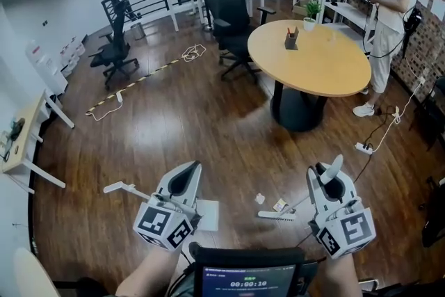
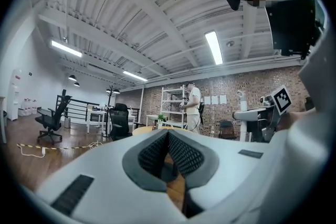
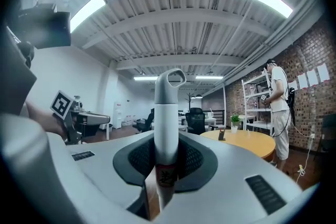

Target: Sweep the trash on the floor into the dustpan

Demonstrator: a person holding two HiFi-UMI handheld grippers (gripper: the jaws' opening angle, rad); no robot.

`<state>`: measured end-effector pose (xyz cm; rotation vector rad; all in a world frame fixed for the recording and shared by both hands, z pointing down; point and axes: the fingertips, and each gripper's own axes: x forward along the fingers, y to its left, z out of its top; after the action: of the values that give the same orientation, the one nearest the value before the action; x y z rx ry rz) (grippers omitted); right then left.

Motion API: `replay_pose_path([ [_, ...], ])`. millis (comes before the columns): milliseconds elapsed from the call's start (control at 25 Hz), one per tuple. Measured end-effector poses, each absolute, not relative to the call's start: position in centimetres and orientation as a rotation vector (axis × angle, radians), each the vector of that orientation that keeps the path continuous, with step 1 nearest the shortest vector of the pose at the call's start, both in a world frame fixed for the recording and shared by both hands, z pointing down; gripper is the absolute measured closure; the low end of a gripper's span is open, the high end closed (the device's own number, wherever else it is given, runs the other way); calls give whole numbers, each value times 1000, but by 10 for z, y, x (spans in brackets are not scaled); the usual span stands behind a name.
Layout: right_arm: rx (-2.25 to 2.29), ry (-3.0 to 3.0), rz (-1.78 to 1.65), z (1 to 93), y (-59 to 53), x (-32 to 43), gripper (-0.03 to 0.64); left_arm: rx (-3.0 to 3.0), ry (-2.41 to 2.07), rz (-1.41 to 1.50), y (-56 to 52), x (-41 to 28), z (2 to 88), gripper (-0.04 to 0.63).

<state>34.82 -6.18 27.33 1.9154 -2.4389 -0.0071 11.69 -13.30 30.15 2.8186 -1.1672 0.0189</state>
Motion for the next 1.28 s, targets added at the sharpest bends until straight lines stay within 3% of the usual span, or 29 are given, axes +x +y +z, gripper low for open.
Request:
replay_pose_path([
  [360, 1869, -2480, 7, 286, -51, 361, 532, 2793, -1173, 64, -117, 141, 315, 572],
  [1000, 2093, -2368, 103, 288, 21, 195, 532, 2853, -957, 6, -66, -57, 337, 572],
  [1280, 2093, -2377, 69, 271, 60, 185, 534, 2860, -1003, -21, -31, -63, 326, 572],
])
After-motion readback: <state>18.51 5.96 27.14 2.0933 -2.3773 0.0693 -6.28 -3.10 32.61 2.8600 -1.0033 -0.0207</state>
